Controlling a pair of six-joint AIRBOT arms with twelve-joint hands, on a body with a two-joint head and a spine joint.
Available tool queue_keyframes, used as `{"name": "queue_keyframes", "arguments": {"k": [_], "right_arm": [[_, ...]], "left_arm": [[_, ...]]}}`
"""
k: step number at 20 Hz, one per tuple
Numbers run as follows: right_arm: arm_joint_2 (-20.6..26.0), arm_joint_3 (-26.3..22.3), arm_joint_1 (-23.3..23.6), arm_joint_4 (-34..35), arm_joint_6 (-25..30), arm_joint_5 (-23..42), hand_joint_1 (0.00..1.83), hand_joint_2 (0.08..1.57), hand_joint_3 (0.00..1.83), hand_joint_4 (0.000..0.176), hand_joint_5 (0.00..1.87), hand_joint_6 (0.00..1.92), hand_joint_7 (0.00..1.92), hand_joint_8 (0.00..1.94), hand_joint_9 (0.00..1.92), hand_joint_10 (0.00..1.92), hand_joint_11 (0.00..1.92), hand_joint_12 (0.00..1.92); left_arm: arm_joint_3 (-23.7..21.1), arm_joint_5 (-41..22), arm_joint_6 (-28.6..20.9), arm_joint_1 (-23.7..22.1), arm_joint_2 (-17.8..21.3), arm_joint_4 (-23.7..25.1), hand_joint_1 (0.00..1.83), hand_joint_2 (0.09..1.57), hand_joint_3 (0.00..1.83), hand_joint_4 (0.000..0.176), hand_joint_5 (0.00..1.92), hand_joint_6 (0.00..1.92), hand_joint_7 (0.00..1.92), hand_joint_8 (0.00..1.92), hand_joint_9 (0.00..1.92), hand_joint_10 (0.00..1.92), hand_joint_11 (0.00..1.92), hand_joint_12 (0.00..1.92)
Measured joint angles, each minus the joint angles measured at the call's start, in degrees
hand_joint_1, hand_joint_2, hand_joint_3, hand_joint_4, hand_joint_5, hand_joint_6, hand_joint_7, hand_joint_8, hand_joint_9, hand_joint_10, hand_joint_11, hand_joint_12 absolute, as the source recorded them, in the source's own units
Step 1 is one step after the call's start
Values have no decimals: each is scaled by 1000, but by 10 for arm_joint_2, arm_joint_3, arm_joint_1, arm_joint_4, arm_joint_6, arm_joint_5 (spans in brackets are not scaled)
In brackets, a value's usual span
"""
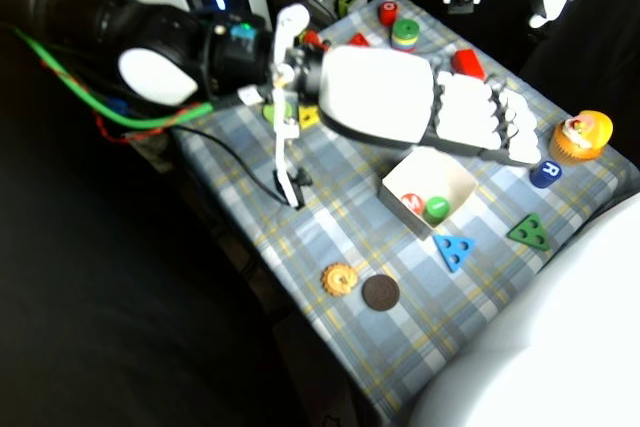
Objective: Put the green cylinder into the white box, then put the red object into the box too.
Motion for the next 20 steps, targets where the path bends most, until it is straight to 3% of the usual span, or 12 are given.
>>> {"name": "queue_keyframes", "arguments": {"k": [3, 4, 5, 8, 9, 10, 11, 12, 14, 17, 19, 20], "right_arm": [[68, -50, -23, 4, 0, 64, 250, 1246, 9, 89, 0, 0, 0, 0, 0, 0, 0, 0], [90, -71, -38, 5, 0, 88, 247, 1265, 15, 89, 0, 0, 0, 0, 0, 0, 14, 7], [111, -93, -54, 6, 0, 116, 282, 1263, 0, 103, 0, 0, 0, 0, 0, 0, 0, 490], [152, -131, -101, 20, 2, 199, 298, 1247, 0, 101, 0, 0, 0, 0, 0, 0, 0, 426], [164, -139, -117, 24, 3, 223, 281, 1266, 1, 120, 0, 0, 0, 0, 0, 0, 0, 363], [177, -145, -135, 33, 3, 249, 276, 1272, 1, 112, 0, 0, 0, 0, 0, 0, 0, 283], [184, -151, -148, 46, 4, 271, 394, 1263, 0, 66, 0, 0, 0, 0, 0, 0, 0, 56], [192, -156, -164, 59, 8, 298, 471, 1258, 0, 61, 0, 0, 0, 0, 0, 0, 0, 10], [199, -166, -205, 85, 12, 357, 502, 1235, 0, 96, 0, 0, 0, 0, 0, 0, 0, 0], [205, -173, -272, 108, 56, 443, 477, 1262, 1, 33, 0, 0, 0, 0, 0, 0, 0, 0], [220, -177, -296, 129, 77, 495, 412, 1263, 2, 28, 0, 0, 0, 0, 0, 0, 0, 0], [223, -177, -300, 136, 82, 517, 382, 1253, 0, 25, 0, 0, 0, 0, 0, 0, 0, 0]], "left_arm": [[-6, -5, -2, 0, 0, 5, 457, 1311, 2, 56, 296, 0, 333, 0, 86, 513, 0, 1095], [-7, -10, -3, 2, 0, 5, 440, 1312, 1, 48, 283, 0, 335, 1, 105, 481, 0, 1065], [-12, -14, -4, 6, 4, 6, 416, 1330, 4, 54, 207, 0, 308, 0, 118, 428, 0, 956], [-13, -24, -14, 9, 6, 8, 374, 1338, 1, 61, 167, 0, 225, 1, 147, 251, 0, 1027], [-13, -30, -26, 11, 8, 10, 388, 1331, 0, 79, 168, 1, 160, 0, 143, 211, 0, 1082], [-11, -44, -50, 16, 8, 9, 390, 1322, 0, 95, 172, 2, 145, 0, 148, 204, 0, 1093], [-9, -52, -64, 22, 8, 12, 378, 1329, 0, 107, 133, 0, 83, 0, 116, 178, 0, 1065], [-9, -61, -72, 28, 8, 13, 375, 1346, 3, 117, 99, 2, 63, 1, 92, 157, 0, 1003], [-9, -70, -83, 33, 8, 13, 396, 1384, 4, 123, 5, 0, 2, 0, 16, 81, 0, 711], [-1, -95, -122, 36, 8, 25, 273, 1341, 0, 128, 0, 0, 0, 0, 0, 0, 0, 57], [-2, -122, -142, 46, 10, 28, 325, 1344, 0, 111, 0, 0, 0, 0, 0, 0, 0, 1], [-1, -128, -148, 50, 12, 32, 335, 1304, 0, 137, 0, 0, 0, 0, 0, 0, 0, 0]]}}
